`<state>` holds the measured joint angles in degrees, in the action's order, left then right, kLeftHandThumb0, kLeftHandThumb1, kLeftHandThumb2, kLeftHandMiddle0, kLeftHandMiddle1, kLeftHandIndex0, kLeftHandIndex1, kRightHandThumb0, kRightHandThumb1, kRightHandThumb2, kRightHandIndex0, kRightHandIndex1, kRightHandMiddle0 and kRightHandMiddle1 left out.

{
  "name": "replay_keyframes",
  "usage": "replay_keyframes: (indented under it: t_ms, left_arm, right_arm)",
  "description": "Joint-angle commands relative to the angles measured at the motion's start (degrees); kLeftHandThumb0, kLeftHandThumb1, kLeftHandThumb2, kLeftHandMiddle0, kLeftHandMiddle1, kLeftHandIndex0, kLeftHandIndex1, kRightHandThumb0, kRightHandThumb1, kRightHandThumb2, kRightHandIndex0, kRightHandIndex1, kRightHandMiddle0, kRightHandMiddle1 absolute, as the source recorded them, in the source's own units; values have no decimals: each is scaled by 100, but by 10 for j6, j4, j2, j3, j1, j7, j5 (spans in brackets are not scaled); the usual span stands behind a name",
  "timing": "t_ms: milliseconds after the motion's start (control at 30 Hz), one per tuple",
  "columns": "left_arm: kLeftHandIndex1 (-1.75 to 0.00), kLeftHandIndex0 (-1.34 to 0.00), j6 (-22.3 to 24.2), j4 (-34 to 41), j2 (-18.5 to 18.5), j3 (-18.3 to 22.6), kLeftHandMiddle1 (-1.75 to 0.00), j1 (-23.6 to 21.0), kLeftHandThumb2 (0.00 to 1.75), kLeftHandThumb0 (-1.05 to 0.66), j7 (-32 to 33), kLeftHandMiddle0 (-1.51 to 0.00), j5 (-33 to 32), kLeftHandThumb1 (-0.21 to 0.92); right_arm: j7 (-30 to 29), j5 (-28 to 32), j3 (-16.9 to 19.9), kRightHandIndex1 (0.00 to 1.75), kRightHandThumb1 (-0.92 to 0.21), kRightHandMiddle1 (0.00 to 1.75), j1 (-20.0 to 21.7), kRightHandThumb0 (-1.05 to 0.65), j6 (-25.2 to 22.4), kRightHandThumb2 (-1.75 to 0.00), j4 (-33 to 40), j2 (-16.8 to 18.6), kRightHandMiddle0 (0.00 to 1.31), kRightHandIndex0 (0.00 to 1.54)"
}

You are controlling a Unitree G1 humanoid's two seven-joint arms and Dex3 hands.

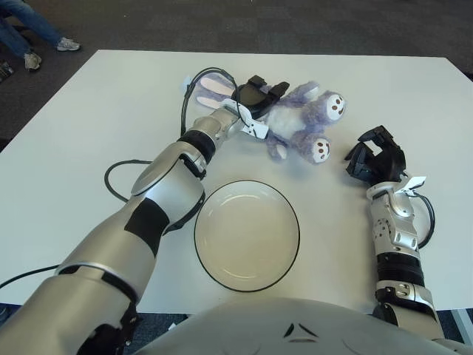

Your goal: Put the doll into the plate.

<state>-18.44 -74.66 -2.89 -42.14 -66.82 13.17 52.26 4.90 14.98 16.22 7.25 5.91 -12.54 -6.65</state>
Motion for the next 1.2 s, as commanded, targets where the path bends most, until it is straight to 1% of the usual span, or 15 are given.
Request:
replay_keyframes:
  t_ms: [0,67,133,233,333,467,767,900,933,967,1000,1067,1100,1133,1167]
  left_arm:
    - [-31,0,5,-7,8,-12,-106,-10,44,-91,-20,-1,7,75]
    - [-35,0,8,-9,9,-18,-117,-11,43,-92,-29,-1,9,75]
    - [-43,0,10,-13,10,-25,-139,-13,41,-94,-44,-1,12,75]
    - [-54,0,8,-16,7,-36,-160,-15,40,-97,-61,-4,17,73]
    - [-59,0,5,-18,5,-45,-169,-17,39,-98,-76,-6,20,72]
    - [-63,0,-4,-22,2,-55,-174,-21,39,-99,-105,-11,24,71]
    - [-65,0,-11,-29,-2,-65,-175,-23,39,-99,-160,-17,21,70]
    - [-68,0,-17,-32,-4,-62,-173,-19,42,-91,-190,-21,15,68]
    - [-70,0,-20,-33,-4,-59,-173,-18,46,-87,-198,-24,10,66]
    - [-78,0,-22,-33,-5,-57,-172,-17,57,-78,-203,-33,8,57]
    - [-81,0,-24,-33,-5,-54,-172,-16,62,-74,-210,-37,3,53]
    - [-95,0,-27,-33,-6,-50,-169,-14,80,-60,-218,-49,-3,40]
    - [-100,0,-28,-33,-7,-49,-165,-14,87,-39,-221,-54,-5,39]
    - [-105,0,-29,-33,-7,-47,-159,-12,96,-9,-223,-61,-7,37]
    - [-112,0,-30,-34,-8,-45,-154,-10,101,11,-224,-67,-10,35]
  right_arm:
    - [-2,-1,-5,175,-12,167,-25,-1,-17,-152,-20,13,60,73]
    - [-3,-2,-6,175,-12,166,-26,-1,-17,-152,-18,14,60,73]
    - [-3,-1,-6,175,-12,166,-27,-1,-16,-152,-16,15,60,73]
    - [-2,0,-7,175,-12,166,-28,-1,-15,-152,-13,17,60,73]
    - [-2,0,-8,175,-13,166,-30,-1,-15,-152,-10,18,59,72]
    - [-4,-1,-8,175,-13,166,-32,-1,-17,-151,-6,19,59,72]
    - [-8,-2,-10,175,-13,166,-36,-1,-20,-151,2,19,59,72]
    - [-10,-2,-10,175,-13,166,-38,-1,-23,-151,7,19,59,72]
    - [-10,-1,-10,175,-13,166,-38,-1,-25,-151,8,19,59,72]
    - [-10,-1,-10,175,-13,166,-38,-1,-26,-151,8,19,59,73]
    - [-11,-1,-10,175,-13,166,-38,-1,-26,-151,9,19,59,73]
    - [-11,-1,-10,175,-13,166,-38,-1,-27,-151,9,19,59,73]
    - [-12,-1,-10,175,-13,166,-38,-1,-28,-151,9,19,59,73]
    - [-11,0,-10,175,-13,166,-38,-1,-28,-151,10,19,59,73]
    - [-11,0,-9,175,-13,166,-39,-1,-28,-151,10,19,59,73]
